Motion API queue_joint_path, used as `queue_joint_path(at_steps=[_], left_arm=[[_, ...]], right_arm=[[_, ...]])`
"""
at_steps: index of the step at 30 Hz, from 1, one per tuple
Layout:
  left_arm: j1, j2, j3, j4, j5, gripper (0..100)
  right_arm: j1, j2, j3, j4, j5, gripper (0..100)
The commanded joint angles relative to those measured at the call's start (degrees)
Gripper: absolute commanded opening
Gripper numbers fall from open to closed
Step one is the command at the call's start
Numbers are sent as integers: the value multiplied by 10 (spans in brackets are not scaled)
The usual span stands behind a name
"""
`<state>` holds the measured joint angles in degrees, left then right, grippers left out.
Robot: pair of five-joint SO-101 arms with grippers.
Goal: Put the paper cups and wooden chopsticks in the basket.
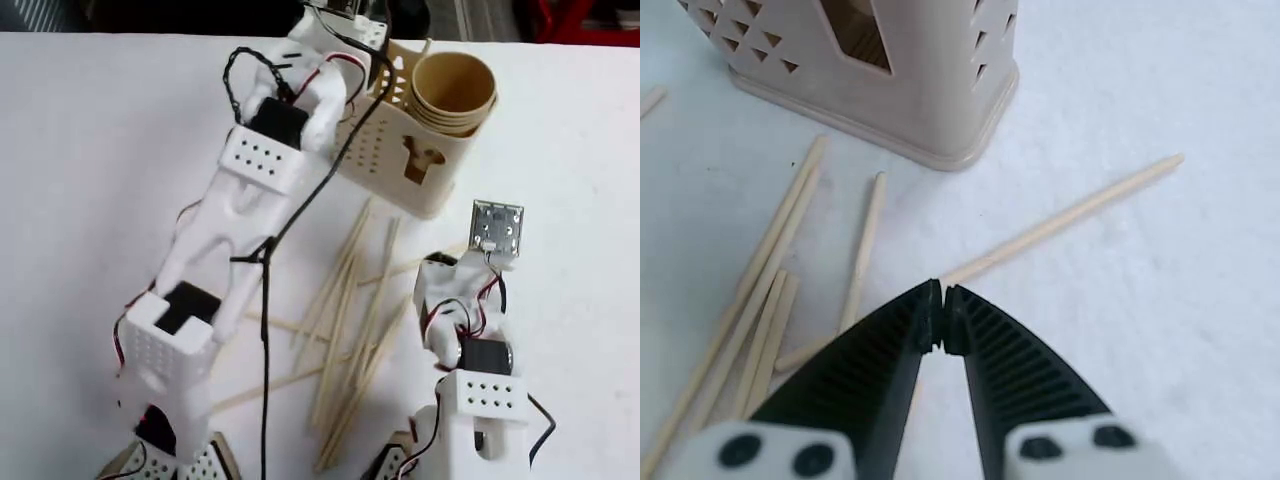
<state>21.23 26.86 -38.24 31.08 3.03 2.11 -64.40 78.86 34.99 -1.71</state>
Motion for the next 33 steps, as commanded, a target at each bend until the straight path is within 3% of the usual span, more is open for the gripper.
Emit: queue_joint_path(at_steps=[1,12,18,23,27,33], left_arm=[[7,-23,-38,86,1,160],[7,-44,-193,376,-43,155],[7,-44,-290,553,-55,28],[7,-44,-381,705,-90,24],[-7,-55,-384,716,-91,24],[-8,-144,-277,715,-92,24]], right_arm=[[1,-8,-4,-9,0,17],[1,-7,-4,-9,0,17],[2,-8,-9,-8,0,17],[2,-8,-79,65,-4,18],[-18,-3,-158,169,-4,18],[-75,-2,-209,271,-4,19]])
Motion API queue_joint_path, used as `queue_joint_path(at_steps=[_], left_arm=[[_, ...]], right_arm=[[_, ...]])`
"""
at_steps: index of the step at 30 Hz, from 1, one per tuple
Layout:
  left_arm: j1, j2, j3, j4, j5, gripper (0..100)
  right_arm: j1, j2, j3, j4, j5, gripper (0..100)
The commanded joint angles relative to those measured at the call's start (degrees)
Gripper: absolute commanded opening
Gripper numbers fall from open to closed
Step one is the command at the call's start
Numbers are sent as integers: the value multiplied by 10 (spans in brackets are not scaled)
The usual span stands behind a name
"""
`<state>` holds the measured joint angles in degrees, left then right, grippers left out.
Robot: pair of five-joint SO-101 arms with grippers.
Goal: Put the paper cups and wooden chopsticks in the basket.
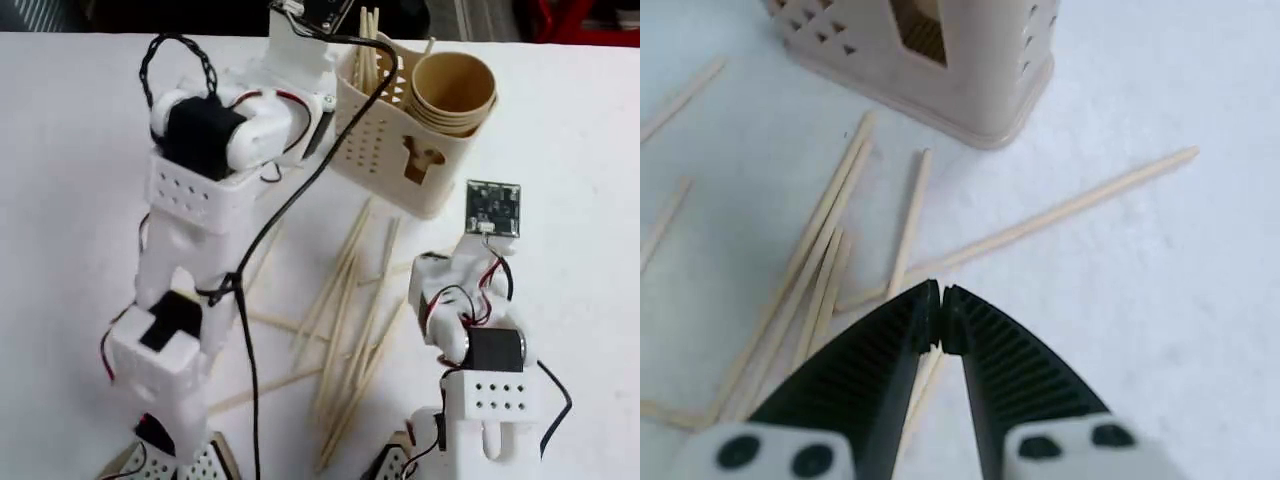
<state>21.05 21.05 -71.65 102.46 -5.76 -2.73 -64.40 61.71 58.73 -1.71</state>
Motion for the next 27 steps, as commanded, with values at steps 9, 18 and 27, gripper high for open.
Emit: queue_joint_path(at_steps=[9,18,27], left_arm=[[-44,-250,291,-3,-6,24],[-158,-362,511,-33,-6,24],[-178,-560,784,-165,-26,24]], right_arm=[[-87,106,-40,64,-53,139],[-111,258,-48,-5,-111,138],[-108,382,-48,-58,-143,138]])
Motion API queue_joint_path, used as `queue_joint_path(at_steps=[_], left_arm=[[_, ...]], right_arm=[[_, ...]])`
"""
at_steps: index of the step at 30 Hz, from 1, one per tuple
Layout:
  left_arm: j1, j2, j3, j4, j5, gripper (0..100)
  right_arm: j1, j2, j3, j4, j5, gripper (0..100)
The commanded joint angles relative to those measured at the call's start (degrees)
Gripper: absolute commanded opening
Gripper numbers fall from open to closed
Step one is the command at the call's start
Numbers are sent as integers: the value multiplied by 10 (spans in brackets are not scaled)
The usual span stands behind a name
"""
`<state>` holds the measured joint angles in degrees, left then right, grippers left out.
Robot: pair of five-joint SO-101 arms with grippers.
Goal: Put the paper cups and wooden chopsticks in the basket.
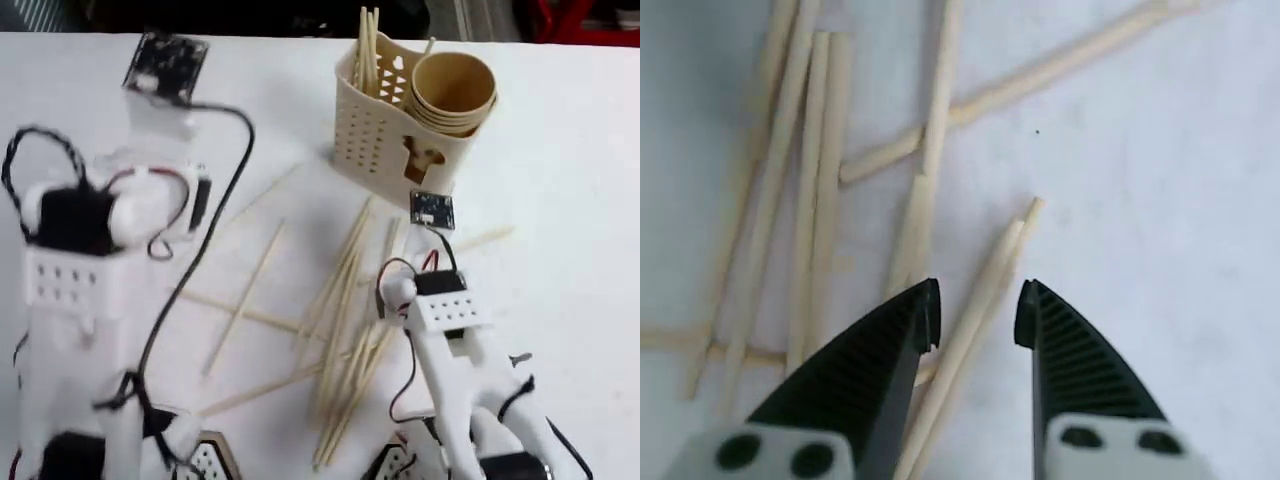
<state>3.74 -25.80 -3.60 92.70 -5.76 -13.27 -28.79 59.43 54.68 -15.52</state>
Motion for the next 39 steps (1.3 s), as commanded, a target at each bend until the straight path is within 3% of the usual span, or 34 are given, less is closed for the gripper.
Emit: queue_joint_path(at_steps=[1,8,12,22,29,39], left_arm=[[-5,-109,136,-84,-37,24],[-36,-193,341,-170,-53,24],[-80,-224,423,-208,-54,24],[-129,-311,622,-287,-55,24],[-144,-400,751,-340,-93,24],[-140,-538,852,-344,-95,26]], right_arm=[[0,41,-25,-25,-5,138],[34,131,-26,-55,-6,123],[36,155,-26,-55,-2,9],[36,155,-50,-45,-4,18],[36,135,-159,78,-4,18],[31,-48,-310,209,-2,17]])
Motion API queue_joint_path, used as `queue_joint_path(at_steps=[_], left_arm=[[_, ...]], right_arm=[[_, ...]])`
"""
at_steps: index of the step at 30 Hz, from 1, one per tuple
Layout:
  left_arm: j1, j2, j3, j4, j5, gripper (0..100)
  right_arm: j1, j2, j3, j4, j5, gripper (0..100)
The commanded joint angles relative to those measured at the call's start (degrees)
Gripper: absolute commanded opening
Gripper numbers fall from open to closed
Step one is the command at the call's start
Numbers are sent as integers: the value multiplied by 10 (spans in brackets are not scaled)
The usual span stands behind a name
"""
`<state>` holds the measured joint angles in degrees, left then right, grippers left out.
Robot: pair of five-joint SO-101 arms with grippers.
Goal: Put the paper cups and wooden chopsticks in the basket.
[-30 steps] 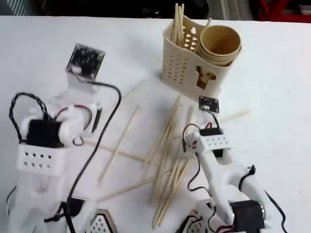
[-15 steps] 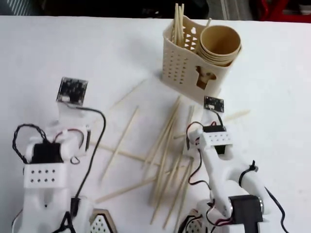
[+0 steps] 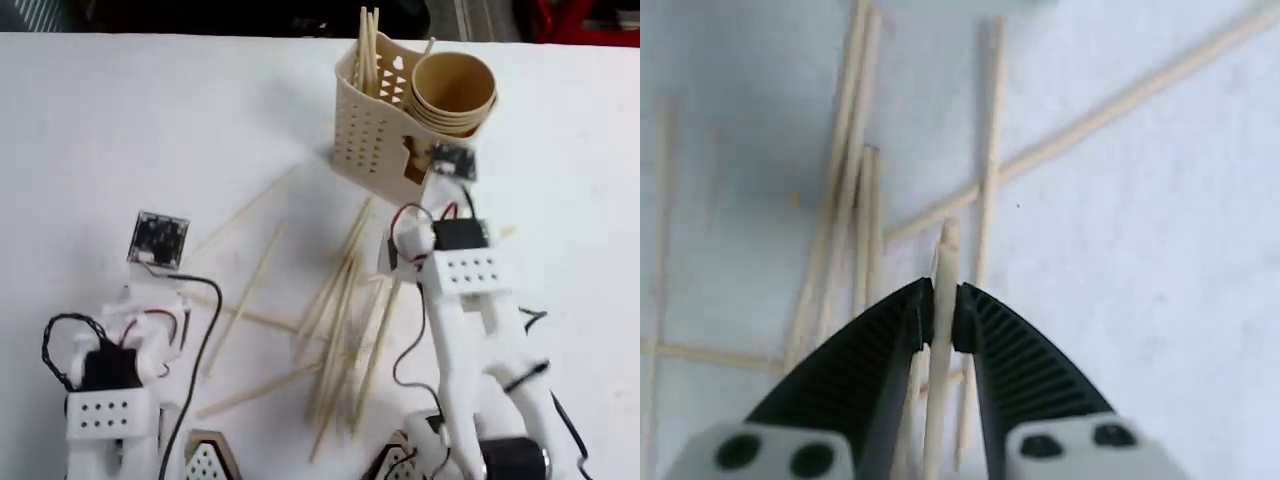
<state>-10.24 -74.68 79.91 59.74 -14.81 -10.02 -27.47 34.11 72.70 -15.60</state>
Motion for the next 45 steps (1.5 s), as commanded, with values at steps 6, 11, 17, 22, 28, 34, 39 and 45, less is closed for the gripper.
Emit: queue_joint_path(at_steps=[6,11,17,22,28,34,39,45], left_arm=[[0,-110,47,-9,-27,25],[0,-124,55,-8,-28,25],[0,-124,55,-8,-29,25],[0,-124,56,-8,-30,26],[0,-126,63,-9,-31,26],[0,-126,64,-9,-31,26],[0,-126,64,-9,-32,26],[0,-126,64,-9,-32,26]], right_arm=[[-1,-120,-174,56,1,17],[-1,-122,-292,43,2,16],[-1,-122,-375,-77,2,16],[-1,-117,-378,-214,2,16],[-1,-56,-382,-357,2,16],[4,30,-382,-458,23,16],[11,58,-382,-509,47,17],[37,61,-382,-541,71,17]])
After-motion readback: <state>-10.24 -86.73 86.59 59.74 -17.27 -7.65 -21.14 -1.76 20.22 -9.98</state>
